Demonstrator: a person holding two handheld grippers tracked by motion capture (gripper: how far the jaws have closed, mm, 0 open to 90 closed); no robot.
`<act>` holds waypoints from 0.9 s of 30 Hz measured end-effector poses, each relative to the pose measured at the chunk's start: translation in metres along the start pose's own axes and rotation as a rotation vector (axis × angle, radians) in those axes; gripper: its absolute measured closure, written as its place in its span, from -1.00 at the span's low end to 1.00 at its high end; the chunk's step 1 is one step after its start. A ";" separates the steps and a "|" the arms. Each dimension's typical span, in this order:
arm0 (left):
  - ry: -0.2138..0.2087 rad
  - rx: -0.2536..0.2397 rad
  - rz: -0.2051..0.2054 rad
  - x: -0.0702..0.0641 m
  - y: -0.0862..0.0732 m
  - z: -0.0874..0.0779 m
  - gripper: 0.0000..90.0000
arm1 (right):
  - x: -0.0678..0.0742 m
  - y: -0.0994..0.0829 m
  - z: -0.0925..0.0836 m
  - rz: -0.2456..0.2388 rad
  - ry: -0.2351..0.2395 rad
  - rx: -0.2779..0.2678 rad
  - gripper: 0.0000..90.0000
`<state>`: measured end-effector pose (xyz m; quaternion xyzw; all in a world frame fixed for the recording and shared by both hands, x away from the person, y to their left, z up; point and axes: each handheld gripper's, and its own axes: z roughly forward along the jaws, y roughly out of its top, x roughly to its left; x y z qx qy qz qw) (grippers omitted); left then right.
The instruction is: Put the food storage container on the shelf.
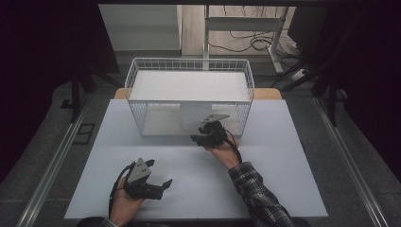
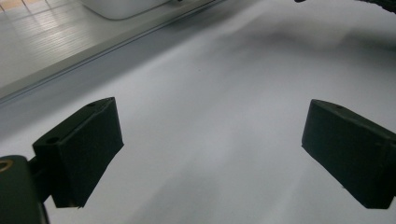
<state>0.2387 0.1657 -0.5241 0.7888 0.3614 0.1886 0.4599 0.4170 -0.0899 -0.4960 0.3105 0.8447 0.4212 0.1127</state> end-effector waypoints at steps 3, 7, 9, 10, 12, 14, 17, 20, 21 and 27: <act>-0.006 -0.002 -0.004 0.001 0.000 0.000 -0.90 | 0.003 -0.002 -0.003 -0.028 -0.002 0.012 -0.11; -0.017 -0.008 -0.011 0.002 0.000 -0.001 -0.90 | 0.005 -0.005 -0.010 -0.032 -0.002 0.004 -0.24; -0.025 -0.008 -0.015 0.003 0.000 -0.001 -0.90 | 0.005 -0.005 -0.016 -0.025 0.001 -0.005 -0.29; -0.027 -0.007 -0.016 0.003 0.000 0.000 -0.91 | 0.006 -0.005 -0.018 -0.019 0.004 -0.009 -0.31; -0.029 -0.009 -0.015 0.003 0.000 -0.001 -0.91 | 0.008 -0.006 -0.023 -0.020 0.010 -0.017 -0.37; -0.031 -0.014 -0.018 0.003 0.000 -0.001 -0.91 | 0.009 -0.007 -0.027 -0.028 0.013 -0.021 -0.40; -0.034 -0.021 -0.022 0.004 0.000 -0.002 -0.91 | 0.011 -0.009 -0.033 -0.028 0.024 -0.023 -0.45; -0.039 -0.023 -0.025 0.004 0.000 -0.003 -0.89 | 0.012 -0.010 -0.036 -0.026 0.033 -0.020 -0.47; -0.042 -0.024 -0.027 0.005 0.000 -0.003 -0.89 | 0.014 -0.012 -0.040 -0.030 0.036 -0.023 -0.50; -0.048 -0.032 -0.034 0.005 0.000 -0.003 -0.88 | 0.017 -0.022 -0.053 -0.035 0.049 -0.023 -0.58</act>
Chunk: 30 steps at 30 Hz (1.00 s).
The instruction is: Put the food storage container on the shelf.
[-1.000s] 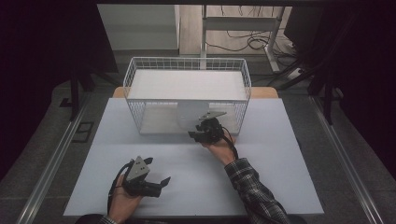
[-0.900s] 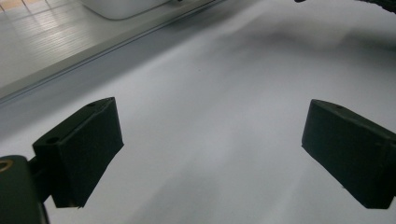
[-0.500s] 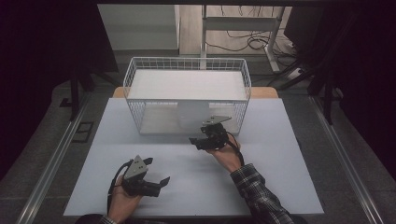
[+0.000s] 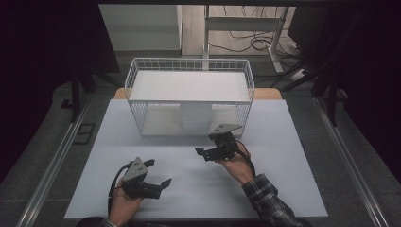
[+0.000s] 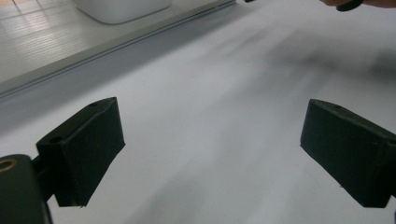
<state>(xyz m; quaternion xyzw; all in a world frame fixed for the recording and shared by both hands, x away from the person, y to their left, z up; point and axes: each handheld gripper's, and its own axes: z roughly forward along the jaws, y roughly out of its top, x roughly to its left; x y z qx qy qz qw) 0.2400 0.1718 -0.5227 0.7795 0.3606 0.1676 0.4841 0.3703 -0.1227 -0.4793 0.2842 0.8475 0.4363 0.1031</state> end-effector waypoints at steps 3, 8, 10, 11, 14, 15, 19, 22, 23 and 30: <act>-0.003 0.001 -0.001 0.000 0.000 0.000 -0.87 | 0.002 -0.006 -0.007 -0.001 0.003 -0.001 -0.63; -0.007 0.004 -0.003 0.000 0.000 0.001 -0.87 | 0.004 -0.016 -0.017 -0.001 0.001 -0.001 -0.71; -0.008 0.007 -0.003 0.001 0.000 0.002 -0.87 | 0.005 -0.020 -0.021 -0.003 -0.002 -0.001 -0.75; -0.010 0.010 -0.003 0.001 0.000 0.002 -0.87 | 0.006 -0.021 -0.022 -0.003 -0.002 -0.001 -0.77; -0.011 0.011 -0.004 0.001 -0.001 0.003 -0.87 | 0.007 -0.026 -0.028 -0.008 -0.001 -0.005 -0.81; -0.011 0.011 -0.004 0.001 -0.001 0.003 -0.87 | 0.007 -0.026 -0.028 -0.008 -0.001 -0.005 -0.81; -0.010 0.019 -0.011 0.002 -0.001 0.003 -0.88 | 0.010 -0.033 -0.036 -0.017 -0.009 -0.015 -0.85; -0.010 0.027 -0.013 0.003 -0.001 0.003 -0.88 | 0.011 -0.037 -0.039 -0.016 -0.013 -0.015 -0.86; -0.011 0.030 -0.014 0.003 -0.001 0.003 -0.88 | 0.011 -0.039 -0.040 -0.014 -0.013 -0.015 -0.86; -0.003 0.047 -0.015 0.004 -0.002 0.002 -0.88 | 0.013 -0.050 -0.050 -0.007 -0.009 -0.013 -0.87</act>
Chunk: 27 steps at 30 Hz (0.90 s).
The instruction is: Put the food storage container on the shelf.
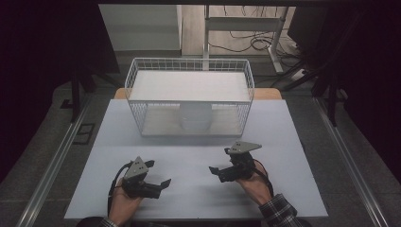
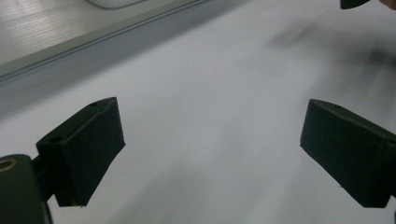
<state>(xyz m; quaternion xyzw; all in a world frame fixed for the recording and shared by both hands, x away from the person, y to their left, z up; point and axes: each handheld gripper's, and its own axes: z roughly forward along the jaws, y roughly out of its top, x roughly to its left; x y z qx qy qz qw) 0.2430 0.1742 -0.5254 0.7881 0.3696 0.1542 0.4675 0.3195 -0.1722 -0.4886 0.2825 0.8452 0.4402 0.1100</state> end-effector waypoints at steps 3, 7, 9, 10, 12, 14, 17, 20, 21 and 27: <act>0.004 0.001 -0.012 0.003 -0.001 -0.003 -0.88 | 0.000 -0.004 -0.004 0.001 -0.010 0.005 -0.91; 0.007 0.004 -0.019 0.005 -0.003 -0.005 -0.89 | 0.000 -0.010 -0.009 0.006 -0.008 0.017 -0.93; 0.013 0.001 -0.017 0.005 -0.004 -0.008 -0.90 | 0.000 -0.012 -0.012 0.009 -0.011 0.023 -0.97; 0.015 0.000 -0.018 0.005 -0.005 -0.009 -0.90 | 0.000 -0.013 -0.014 0.010 -0.018 0.024 -0.98; 0.016 -0.003 -0.021 0.006 -0.006 -0.011 -0.91 | 0.000 -0.014 -0.016 0.013 -0.019 0.022 -0.99; 0.018 -0.011 -0.031 0.007 -0.007 -0.016 -0.91 | 0.000 -0.017 -0.022 0.026 -0.029 0.017 -1.00; 0.019 -0.020 -0.039 0.009 -0.009 -0.021 -0.92 | 0.001 -0.020 -0.028 0.031 -0.042 0.005 -1.00; 0.023 -0.025 -0.046 0.009 -0.011 -0.025 -0.92 | 0.002 -0.022 -0.035 0.030 -0.056 0.000 -1.00; 0.024 -0.025 -0.047 0.009 -0.011 -0.027 -0.92 | 0.002 -0.023 -0.037 0.032 -0.061 -0.003 -1.00; 0.046 -0.031 -0.040 0.007 -0.014 -0.035 -0.93 | 0.002 -0.029 -0.048 0.032 -0.088 -0.013 -1.00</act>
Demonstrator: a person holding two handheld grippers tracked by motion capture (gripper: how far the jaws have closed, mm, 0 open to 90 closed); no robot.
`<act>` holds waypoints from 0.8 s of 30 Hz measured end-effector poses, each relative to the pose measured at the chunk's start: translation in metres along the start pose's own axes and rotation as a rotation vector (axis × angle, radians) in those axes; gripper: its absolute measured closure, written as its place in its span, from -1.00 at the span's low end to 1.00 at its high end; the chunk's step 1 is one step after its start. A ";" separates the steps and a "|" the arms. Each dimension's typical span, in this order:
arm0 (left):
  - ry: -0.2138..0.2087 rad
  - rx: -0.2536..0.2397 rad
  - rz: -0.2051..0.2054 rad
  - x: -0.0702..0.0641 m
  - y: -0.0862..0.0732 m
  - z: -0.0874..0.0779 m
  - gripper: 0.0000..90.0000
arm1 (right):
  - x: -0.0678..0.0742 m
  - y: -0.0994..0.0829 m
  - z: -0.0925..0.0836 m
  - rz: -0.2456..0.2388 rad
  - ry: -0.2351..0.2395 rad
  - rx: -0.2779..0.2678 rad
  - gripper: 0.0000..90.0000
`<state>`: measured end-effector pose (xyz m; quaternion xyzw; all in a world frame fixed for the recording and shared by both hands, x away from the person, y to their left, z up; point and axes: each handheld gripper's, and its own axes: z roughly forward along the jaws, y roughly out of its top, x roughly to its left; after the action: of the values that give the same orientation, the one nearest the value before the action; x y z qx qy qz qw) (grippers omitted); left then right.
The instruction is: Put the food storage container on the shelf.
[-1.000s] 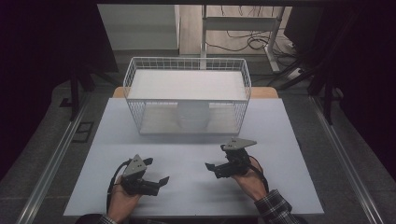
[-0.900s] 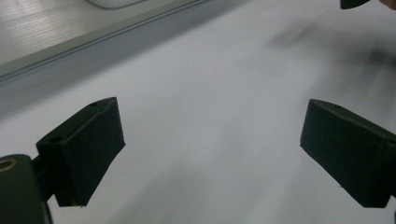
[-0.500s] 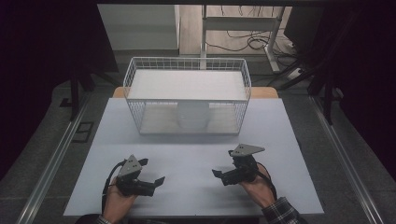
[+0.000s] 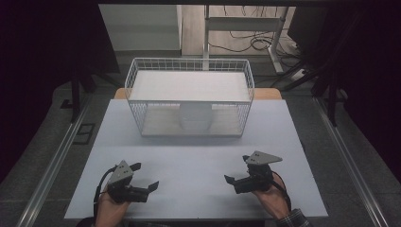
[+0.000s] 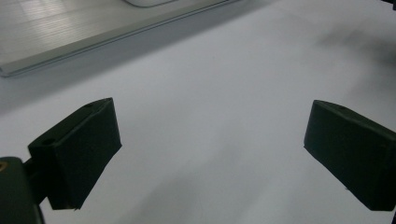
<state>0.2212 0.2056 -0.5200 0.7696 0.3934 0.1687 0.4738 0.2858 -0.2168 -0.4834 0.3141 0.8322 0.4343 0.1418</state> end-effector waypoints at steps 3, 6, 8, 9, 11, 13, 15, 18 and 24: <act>0.008 -0.003 0.001 0.000 -0.002 -0.004 -0.93 | -0.001 -0.003 -0.005 0.008 -0.013 -0.008 -1.00; 0.011 -0.008 -0.002 0.000 -0.003 -0.007 -0.94 | -0.001 -0.005 -0.008 0.014 -0.020 -0.009 -1.00; 0.014 -0.010 -0.006 0.001 -0.004 -0.011 -0.94 | -0.002 -0.007 -0.012 0.020 -0.035 -0.011 -1.00; 0.022 -0.012 -0.010 0.002 -0.006 -0.014 -0.95 | -0.002 -0.009 -0.015 0.020 -0.049 -0.010 -1.00; 0.030 -0.012 -0.016 0.002 -0.007 -0.017 -0.96 | -0.002 -0.012 -0.018 0.018 -0.063 -0.006 -1.00; 0.041 -0.013 -0.021 0.004 -0.009 -0.021 -0.96 | -0.002 -0.015 -0.021 0.020 -0.075 -0.005 -1.00; 0.053 -0.016 -0.028 0.005 -0.011 -0.024 -0.97 | -0.002 -0.017 -0.024 0.023 -0.083 -0.001 -1.00; 0.072 -0.020 -0.034 0.006 -0.014 -0.030 -0.98 | -0.004 -0.022 -0.029 0.034 -0.099 -0.001 -1.00; 0.102 -0.035 -0.047 0.009 -0.020 -0.041 -1.00 | -0.009 -0.030 -0.040 0.057 -0.128 -0.013 -1.00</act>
<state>0.1923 0.2416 -0.5177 0.7423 0.4319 0.2032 0.4702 0.2601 -0.2604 -0.4855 0.3638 0.8092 0.4229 0.1843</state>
